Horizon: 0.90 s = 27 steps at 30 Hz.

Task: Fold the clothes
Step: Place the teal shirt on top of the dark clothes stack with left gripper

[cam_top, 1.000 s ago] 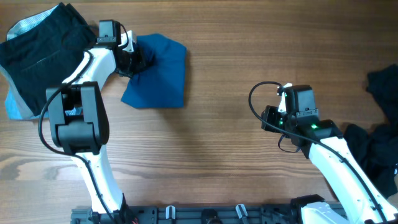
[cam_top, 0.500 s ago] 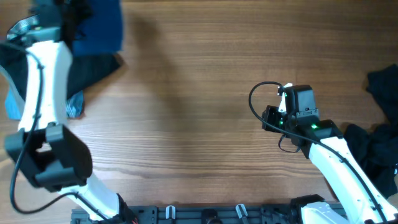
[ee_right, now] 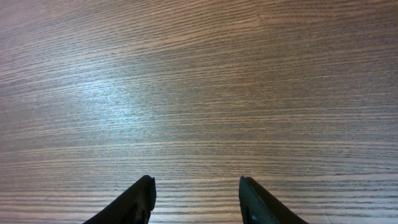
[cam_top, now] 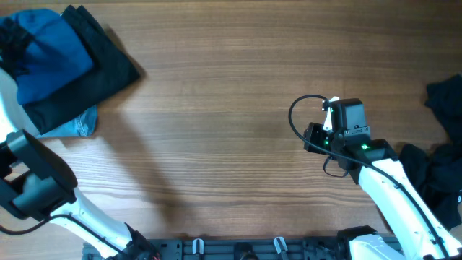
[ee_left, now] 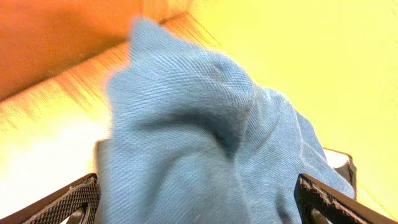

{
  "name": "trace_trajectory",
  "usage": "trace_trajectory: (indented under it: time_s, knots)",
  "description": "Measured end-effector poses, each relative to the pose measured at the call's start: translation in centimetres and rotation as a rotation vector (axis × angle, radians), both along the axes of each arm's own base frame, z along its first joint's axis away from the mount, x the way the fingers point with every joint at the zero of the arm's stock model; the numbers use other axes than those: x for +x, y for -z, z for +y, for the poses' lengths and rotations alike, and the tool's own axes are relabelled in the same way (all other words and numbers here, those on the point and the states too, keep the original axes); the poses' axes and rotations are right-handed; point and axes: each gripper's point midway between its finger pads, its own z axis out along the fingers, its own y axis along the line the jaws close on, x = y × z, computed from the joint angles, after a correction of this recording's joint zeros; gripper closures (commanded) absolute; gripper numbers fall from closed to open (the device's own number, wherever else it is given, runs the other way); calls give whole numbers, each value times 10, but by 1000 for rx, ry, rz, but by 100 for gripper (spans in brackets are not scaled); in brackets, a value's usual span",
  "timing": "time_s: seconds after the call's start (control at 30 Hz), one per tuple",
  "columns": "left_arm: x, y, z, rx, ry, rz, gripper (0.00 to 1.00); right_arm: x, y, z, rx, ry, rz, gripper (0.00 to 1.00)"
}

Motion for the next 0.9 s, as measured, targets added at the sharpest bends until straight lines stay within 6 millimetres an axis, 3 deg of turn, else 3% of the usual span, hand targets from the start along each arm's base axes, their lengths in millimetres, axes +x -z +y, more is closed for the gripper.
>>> trace_trajectory:
  time_s: [0.07, 0.13, 0.17, 0.23, 0.27, 0.3, 0.37, 0.4, 0.47, 0.63, 0.7, 0.8, 0.9]
  knots:
    - [-12, -17, 20, 24, -39, -37, 0, 0, 0, 0, -1, 0, 0, 49]
    - [-25, -68, 31, 92, -67, -135, 0, 0, 0, 0, -3, 1, -1, 48]
    - [-36, -116, 28, 147, -74, -211, 0, 0, 0, -1, -3, 1, -2, 46]
    - [-44, -175, 6, 194, -28, -312, 0, 2, -1, 0, -1, 1, -10, 46]
    - [-44, -191, -9, 193, 16, -343, 0, 3, -2, 0, -1, 1, -14, 46]
    - [-39, -195, -29, 161, 88, -351, 0, 3, -2, 0, -1, 1, -15, 46]
    - [-24, -165, -57, 43, 186, -302, 0, 2, -1, 0, -1, 1, -12, 46]
    - [-17, -148, -60, -5, 199, -276, 0, 1, -1, 0, -2, 1, -7, 46]
    - [2, -72, -59, -163, 213, -164, 0, -2, 1, -1, -4, 1, 7, 46]
    - [7, 74, -58, -401, 190, 73, 0, -8, 4, -2, -10, 1, 36, 46]
    - [4, 90, -53, -433, 179, 96, 0, -11, 6, -3, -12, 1, 51, 46]
    - [7, 85, -51, -420, 182, 78, 0, -11, 6, -3, -12, 1, 50, 42]
    - [12, 57, -48, -363, 194, 13, 0, -11, 6, -3, -15, -3, 48, 20]
